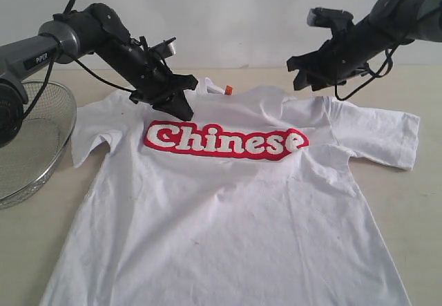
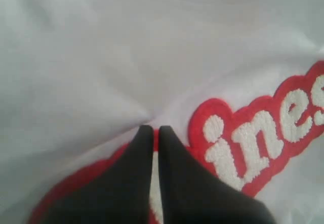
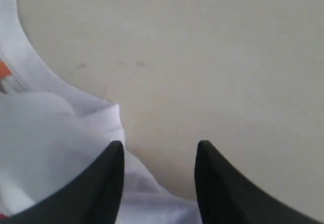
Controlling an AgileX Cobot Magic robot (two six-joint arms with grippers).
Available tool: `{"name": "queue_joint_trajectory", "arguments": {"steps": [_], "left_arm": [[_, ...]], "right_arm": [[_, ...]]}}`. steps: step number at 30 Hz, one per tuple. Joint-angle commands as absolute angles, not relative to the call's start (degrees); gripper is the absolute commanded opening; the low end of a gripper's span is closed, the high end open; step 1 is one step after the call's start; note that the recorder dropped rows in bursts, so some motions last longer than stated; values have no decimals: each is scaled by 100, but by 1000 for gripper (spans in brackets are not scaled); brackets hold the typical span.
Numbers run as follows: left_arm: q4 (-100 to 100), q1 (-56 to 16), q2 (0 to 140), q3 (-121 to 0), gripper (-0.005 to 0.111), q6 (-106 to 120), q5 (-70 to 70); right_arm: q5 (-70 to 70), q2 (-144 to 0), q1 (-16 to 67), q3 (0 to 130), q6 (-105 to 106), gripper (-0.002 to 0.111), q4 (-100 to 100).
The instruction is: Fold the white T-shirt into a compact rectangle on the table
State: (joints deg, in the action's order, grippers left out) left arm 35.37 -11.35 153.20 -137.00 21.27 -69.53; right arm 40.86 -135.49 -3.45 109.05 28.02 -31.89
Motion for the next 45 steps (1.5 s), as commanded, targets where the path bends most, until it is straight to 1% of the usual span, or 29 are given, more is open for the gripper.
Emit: {"name": "queue_joint_trajectory", "arguments": {"steps": [1,7,12,18,21,26,27,34,40,41,42,45], "left_arm": [[3624,-1162,15254,-13737,5,2161,-6996],[3624,-1162,15254,-13737,5,2161,-6996],[3624,-1162,15254,-13737,5,2161,-6996],[3624,-1162,15254,-13737,5,2161,-6996],[3624,-1162,15254,-13737,5,2161,-6996],[3653,-1162,15254,-13737,5,2161,-6996],[3653,-1162,15254,-13737,5,2161,-6996],[3655,-1162,15254,-13737,5,2161,-6996],[3655,-1162,15254,-13737,5,2161,-6996],[3655,-1162,15254,-13737,5,2161,-6996],[3655,-1162,15254,-13737,5,2161,-6996],[3655,-1162,15254,-13737,5,2161,-6996]], "right_arm": [[4348,-13649,-372,10928,2716,40,-2966],[4835,-13649,-340,10928,2997,42,-2682],[5105,-13649,-345,10928,3123,48,-2653],[5134,-13662,-345,10928,3165,48,-2639],[5100,-13662,-345,10928,3165,45,-2639],[5038,-13664,-273,10928,3226,36,-2627],[5017,-13664,-227,10928,3274,35,-2641],[4540,-13664,61,10928,3363,35,-2605],[4255,-13861,117,10928,3357,35,-2570],[4243,-13897,117,10928,3357,32,-2570],[4243,-13924,117,10928,3357,26,-2558],[4119,-13933,117,10928,3357,0,-2512]]}}
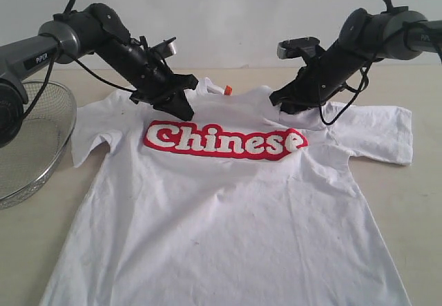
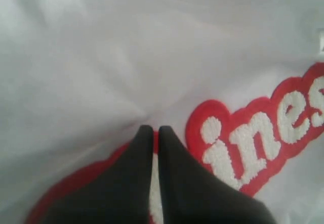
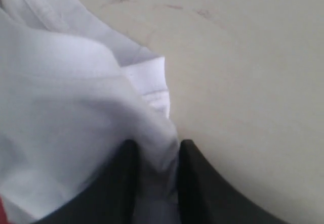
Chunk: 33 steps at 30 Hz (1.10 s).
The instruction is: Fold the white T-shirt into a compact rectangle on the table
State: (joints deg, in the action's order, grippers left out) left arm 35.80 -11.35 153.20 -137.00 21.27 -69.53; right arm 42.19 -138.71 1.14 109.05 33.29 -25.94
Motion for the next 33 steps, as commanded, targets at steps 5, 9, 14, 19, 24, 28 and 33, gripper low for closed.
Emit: {"name": "queue_joint_trajectory", "arguments": {"steps": [5,9,14,19,24,28,33], "left_arm": [[3655,-1162,15254,-13737,5,2161,-6996],[3644,-1162,15254,-13737,5,2161,-6996],[3644,-1162,15254,-13737,5,2161,-6996],[3644,-1162,15254,-13737,5,2161,-6996],[3618,-1162,15254,-13737,5,2161,-6995],[3606,-1150,15254,-13737,5,2161,-6926],[3584,-1104,15254,-13737,5,2161,-6903]], "right_arm": [[3703,-13830,117,10928,3303,0,-2512],[3334,-13808,117,10928,3246,0,-2512],[2818,-13808,117,10928,3142,0,-2512],[2477,-13825,117,10928,3126,0,-2512],[2330,-13901,117,10928,3081,0,-2512],[2283,-13948,117,10928,3031,8,-2512],[1764,-14029,117,10928,2595,32,-2512]]}}
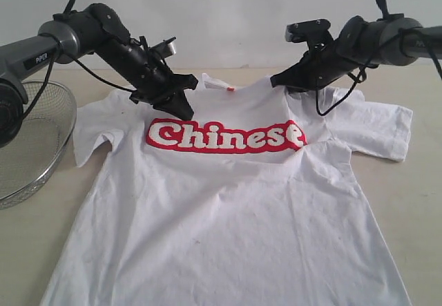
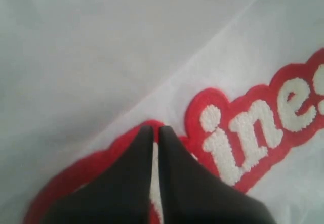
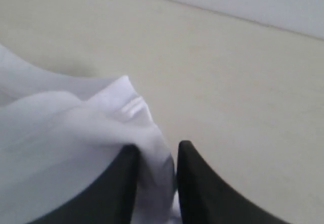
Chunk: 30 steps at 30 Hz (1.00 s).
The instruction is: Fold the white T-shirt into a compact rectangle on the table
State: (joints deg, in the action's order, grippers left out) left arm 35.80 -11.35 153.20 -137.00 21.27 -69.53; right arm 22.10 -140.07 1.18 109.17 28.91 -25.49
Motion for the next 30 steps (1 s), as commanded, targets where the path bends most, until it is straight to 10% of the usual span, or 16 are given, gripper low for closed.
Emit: {"name": "queue_joint_trajectory", "arguments": {"steps": [1,10,14,30], "left_arm": [[3584,-1104,15254,-13737,5,2161,-6903],[3572,-1106,15076,-13737,5,2138,-6900],[3509,-1093,14738,-13737,5,2122,-6996],[3832,-1121,14361,-13715,5,1707,-6996]], "right_arm": [[1664,-14045,117,10928,2532,33,-2512],[1388,-13506,-78,10928,1937,33,-2496],[2963,-13190,-641,10928,1632,0,-2496],[4151,-13025,-1545,9841,1179,0,-1707]]}}
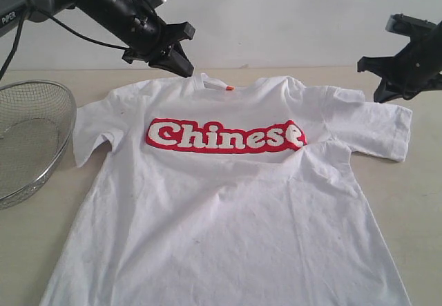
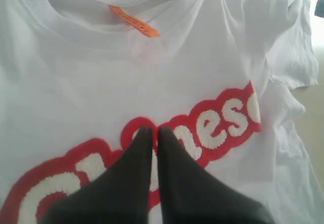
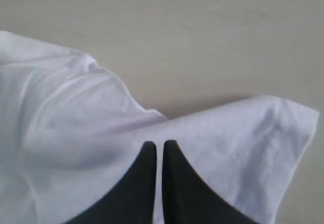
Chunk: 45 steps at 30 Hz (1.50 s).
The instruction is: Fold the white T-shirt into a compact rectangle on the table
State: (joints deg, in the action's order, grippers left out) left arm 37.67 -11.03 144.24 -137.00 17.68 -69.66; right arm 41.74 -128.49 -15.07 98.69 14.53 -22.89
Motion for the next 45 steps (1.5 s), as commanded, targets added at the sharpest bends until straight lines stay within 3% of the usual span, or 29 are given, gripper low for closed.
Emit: {"name": "queue_joint_trajectory", "arguments": {"steps": [1,16,33,45], "left_arm": [[3825,-1121,14357,-13715,5,1718,-6996],[3793,-1121,14357,-13715,5,1756,-6996],[3161,-1051,14357,-13715,5,1929,-6996],[3207,-800,14368,-13715,5,2006,-6996]], "right_arm": [[4151,-13069,-1545,9841,1101,0,-1617],[3895,-13396,-1573,9841,325,0,-616],[3896,-13409,-2374,9841,81,0,-414],[4283,-12616,-2251,9841,2562,0,-3530]]}}
